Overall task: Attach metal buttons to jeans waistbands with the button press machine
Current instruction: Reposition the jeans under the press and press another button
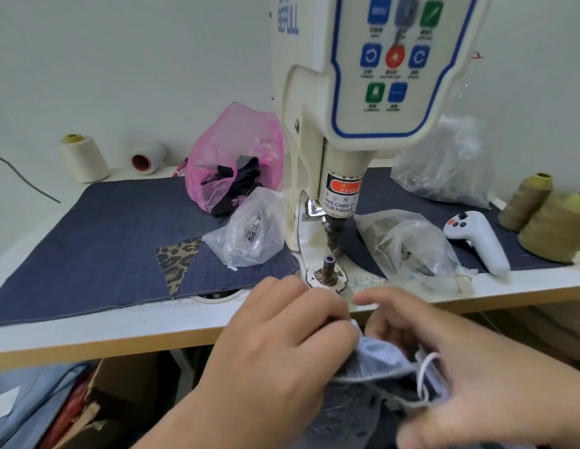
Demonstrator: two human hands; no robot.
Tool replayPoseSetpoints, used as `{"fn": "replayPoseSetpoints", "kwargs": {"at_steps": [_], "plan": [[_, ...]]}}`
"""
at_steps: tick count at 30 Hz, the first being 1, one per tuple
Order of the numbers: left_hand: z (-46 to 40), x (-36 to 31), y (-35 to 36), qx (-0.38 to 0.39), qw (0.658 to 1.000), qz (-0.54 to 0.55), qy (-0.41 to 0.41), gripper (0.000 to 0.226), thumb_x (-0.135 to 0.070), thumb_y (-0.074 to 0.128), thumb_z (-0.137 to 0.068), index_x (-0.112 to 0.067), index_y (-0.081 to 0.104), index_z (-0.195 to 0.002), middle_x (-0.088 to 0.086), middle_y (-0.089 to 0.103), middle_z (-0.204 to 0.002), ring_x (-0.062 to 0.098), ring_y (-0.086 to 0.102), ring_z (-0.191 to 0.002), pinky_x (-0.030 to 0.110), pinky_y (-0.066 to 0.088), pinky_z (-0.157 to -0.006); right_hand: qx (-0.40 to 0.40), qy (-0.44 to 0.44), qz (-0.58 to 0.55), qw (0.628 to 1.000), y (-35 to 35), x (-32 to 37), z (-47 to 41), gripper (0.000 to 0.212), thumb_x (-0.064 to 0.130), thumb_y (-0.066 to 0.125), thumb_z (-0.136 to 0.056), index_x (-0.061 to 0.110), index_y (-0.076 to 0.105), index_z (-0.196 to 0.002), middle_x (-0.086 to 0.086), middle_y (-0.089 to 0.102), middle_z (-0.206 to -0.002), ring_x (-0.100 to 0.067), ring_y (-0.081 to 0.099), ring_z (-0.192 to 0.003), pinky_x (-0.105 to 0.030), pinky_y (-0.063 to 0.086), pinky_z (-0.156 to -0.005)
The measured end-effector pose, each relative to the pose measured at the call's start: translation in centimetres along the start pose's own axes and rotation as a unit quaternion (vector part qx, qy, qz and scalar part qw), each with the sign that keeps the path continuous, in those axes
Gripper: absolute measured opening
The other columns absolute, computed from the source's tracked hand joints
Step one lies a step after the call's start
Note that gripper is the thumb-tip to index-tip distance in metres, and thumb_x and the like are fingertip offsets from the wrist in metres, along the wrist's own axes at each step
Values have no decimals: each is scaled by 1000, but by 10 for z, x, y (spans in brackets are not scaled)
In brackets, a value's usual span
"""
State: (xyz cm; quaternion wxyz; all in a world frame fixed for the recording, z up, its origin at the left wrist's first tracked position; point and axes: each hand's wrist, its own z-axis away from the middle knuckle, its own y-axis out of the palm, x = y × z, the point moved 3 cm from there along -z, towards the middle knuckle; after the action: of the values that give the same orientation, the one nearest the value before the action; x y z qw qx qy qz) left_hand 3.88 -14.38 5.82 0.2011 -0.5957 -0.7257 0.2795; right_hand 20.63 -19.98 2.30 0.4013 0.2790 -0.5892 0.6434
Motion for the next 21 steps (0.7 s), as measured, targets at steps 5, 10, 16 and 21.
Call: {"fn": "replayPoseSetpoints", "kwargs": {"at_steps": [5,10,16,21], "plan": [[11,2,-2,-60,998,8,31,20,-7,58,-90,-8,70,-73,5,58,-90,22,43,-68,34,38,-59,181,59,-64,980,40,-30,-8,27,17,47,-103,24,54,-77,5,53,-79,-14,56,-84,-22,48,-77],[25,16,-4,-101,994,35,30,5,-12,59,-95,-10,62,-98,4,51,-98,25,48,-68,36,39,-60,25,-95,-146,984,19,3,3,33,57,65,-80,25,58,-72,4,59,-91,-14,51,-78,-31,38,-73],[20,41,-1,-17,993,68,-91,58,6,73,-62,-18,60,-113,-8,57,-106,15,59,-90,29,49,-76,-171,-192,-157,953,4,13,20,51,70,62,-80,20,64,-81,-5,50,-56,-17,42,-47,-23,31,-44],[14,42,8,135,865,338,-345,42,6,72,-78,-32,73,-95,-9,74,-95,15,70,-86,41,57,-79,-125,-178,-221,951,2,12,17,48,67,75,-71,22,59,-73,-7,47,-60,-14,40,-52,-19,30,-46]]}}
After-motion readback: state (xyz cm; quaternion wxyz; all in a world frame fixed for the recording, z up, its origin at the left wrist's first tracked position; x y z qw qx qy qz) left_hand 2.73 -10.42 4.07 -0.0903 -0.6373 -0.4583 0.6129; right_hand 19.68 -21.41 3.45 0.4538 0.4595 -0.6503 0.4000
